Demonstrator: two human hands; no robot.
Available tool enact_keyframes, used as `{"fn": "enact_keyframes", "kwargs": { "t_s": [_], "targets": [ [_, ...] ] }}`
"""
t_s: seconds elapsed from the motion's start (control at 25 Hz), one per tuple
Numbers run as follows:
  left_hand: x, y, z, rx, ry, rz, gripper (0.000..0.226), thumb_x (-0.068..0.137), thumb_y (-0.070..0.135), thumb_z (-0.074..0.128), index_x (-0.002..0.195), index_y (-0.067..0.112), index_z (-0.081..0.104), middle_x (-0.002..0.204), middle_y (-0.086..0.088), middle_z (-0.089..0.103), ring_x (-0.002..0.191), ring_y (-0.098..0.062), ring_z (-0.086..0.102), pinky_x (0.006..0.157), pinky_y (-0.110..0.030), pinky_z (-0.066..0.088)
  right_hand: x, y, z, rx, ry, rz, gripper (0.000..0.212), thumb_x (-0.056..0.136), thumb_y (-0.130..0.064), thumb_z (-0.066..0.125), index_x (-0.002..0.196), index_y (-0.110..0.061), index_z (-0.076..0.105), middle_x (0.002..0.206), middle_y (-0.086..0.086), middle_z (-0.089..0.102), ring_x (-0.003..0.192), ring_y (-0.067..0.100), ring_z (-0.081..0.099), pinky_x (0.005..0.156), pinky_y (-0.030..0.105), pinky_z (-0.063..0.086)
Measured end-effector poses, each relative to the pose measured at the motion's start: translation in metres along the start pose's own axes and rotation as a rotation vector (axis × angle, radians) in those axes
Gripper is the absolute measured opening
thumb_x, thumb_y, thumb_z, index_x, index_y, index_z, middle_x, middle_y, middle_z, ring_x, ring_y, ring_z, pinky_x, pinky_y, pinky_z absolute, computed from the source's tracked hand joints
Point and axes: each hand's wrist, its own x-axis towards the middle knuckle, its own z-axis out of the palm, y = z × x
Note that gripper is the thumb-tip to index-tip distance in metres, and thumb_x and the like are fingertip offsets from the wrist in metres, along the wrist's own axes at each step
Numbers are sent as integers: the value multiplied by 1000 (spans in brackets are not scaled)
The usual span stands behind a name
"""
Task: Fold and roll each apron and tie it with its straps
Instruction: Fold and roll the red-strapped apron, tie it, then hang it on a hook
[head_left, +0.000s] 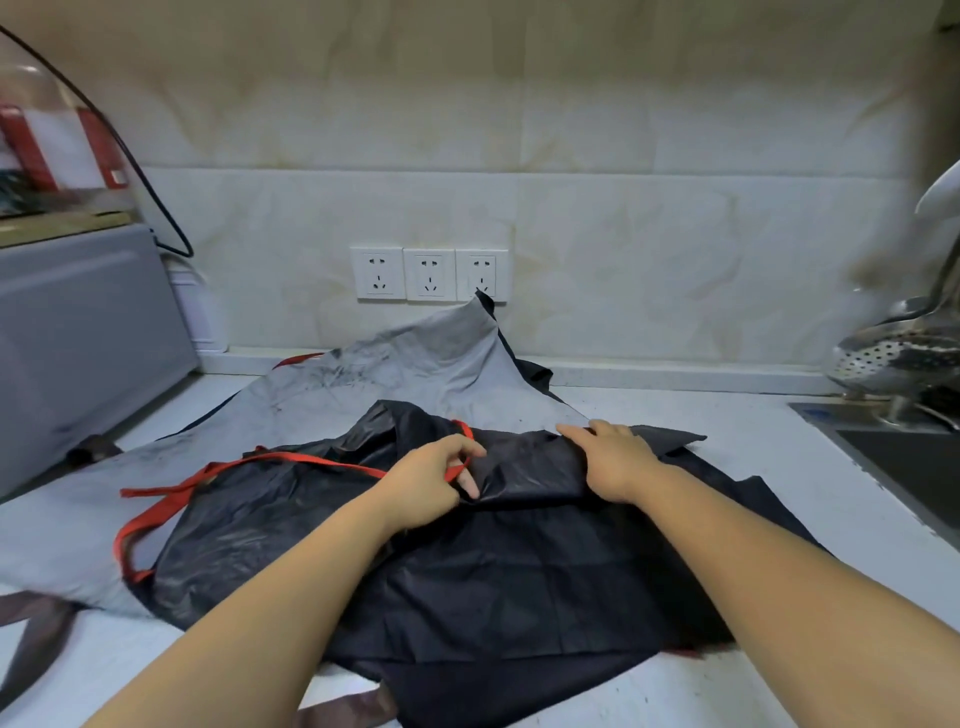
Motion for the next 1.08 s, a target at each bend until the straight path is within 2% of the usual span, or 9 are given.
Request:
{"fn": "enact_keyframes", "kwargs": {
  "t_s": [0.2, 0.36, 0.48, 0.56, 0.72, 0.8, 0.92, 1.0, 1.08],
  "targets": [
    [0, -6, 18, -122, 32, -54, 30, 80, 24, 74, 106, 31, 61, 68, 11, 61, 62, -5, 55, 69, -21, 43, -10, -8, 2, -262, 340, -41, 52, 83, -5, 48, 132, -19, 41, 148, 10, 29, 145, 34, 9, 117, 56, 4],
    [3, -7, 22, -35, 299, -96, 9, 84, 24, 71, 86, 32, 67, 63, 8, 57, 60, -9, 54, 61, -22, 40, -37, 1, 1, -489, 527, 75, 36, 86, -17, 53, 122, -16, 46, 142, 13, 36, 144, 38, 14, 115, 60, 9],
    [3, -9, 22, 20, 323, -143, 16, 83, 20, 70, 96, 29, 68, 66, 8, 54, 63, -10, 53, 55, -16, 35, -52, 20, 4, -547, 424, 230, 39, 89, -31, 53, 126, -18, 47, 140, 14, 39, 139, 39, 22, 111, 63, 13],
    [5, -12, 23, 75, 261, -144, 40, 79, 15, 74, 116, 24, 63, 76, 8, 56, 68, -8, 55, 60, -13, 39, -54, 28, 2, -535, 353, 296, 43, 90, -35, 52, 130, -19, 48, 138, 13, 45, 136, 36, 29, 111, 61, 18],
    [4, -11, 26, 252, 153, -119, 98, 71, 28, 82, 152, 20, 27, 133, -2, 37, 114, -23, 53, 98, -37, 47, -61, 25, 5, -659, 309, 318, 52, 95, -35, 45, 140, -10, 41, 157, 22, 16, 146, 41, 1, 111, 65, 9],
    [1, -10, 24, 352, 161, -134, 109, 71, 37, 82, 154, 19, 15, 150, -3, 20, 129, -27, 44, 103, -41, 44, -67, 19, 10, -664, 328, 306, 61, 96, -33, 40, 148, -5, 25, 155, 22, 23, 146, 40, -1, 112, 67, 5],
    [-4, -10, 22, 411, 209, -201, 102, 75, 39, 79, 152, 15, 16, 147, -7, 21, 122, -31, 50, 95, -42, 48, -77, 18, 10, -535, 115, 423, 83, 93, -27, 44, 153, -10, -10, 132, 14, 56, 136, 42, 33, 111, 65, 15],
    [-6, -8, 19, 366, 323, -249, 83, 82, 24, 70, 149, 14, 22, 140, -11, 29, 111, -35, 55, 83, -39, 48, -82, 24, 2, -347, -91, 531, 87, 94, -20, 46, 149, -15, -21, 141, 17, 49, 132, 42, 40, 110, 62, 25],
    [-6, -7, 15, 149, 516, -329, 69, 84, 10, 59, 146, 13, 28, 138, -16, 33, 110, -40, 54, 83, -39, 43, -81, 37, -2, -182, -176, 582, 83, 94, -15, 44, 152, -22, -14, 150, 17, 35, 135, 42, 36, 110, 56, 31]
  ]
}}
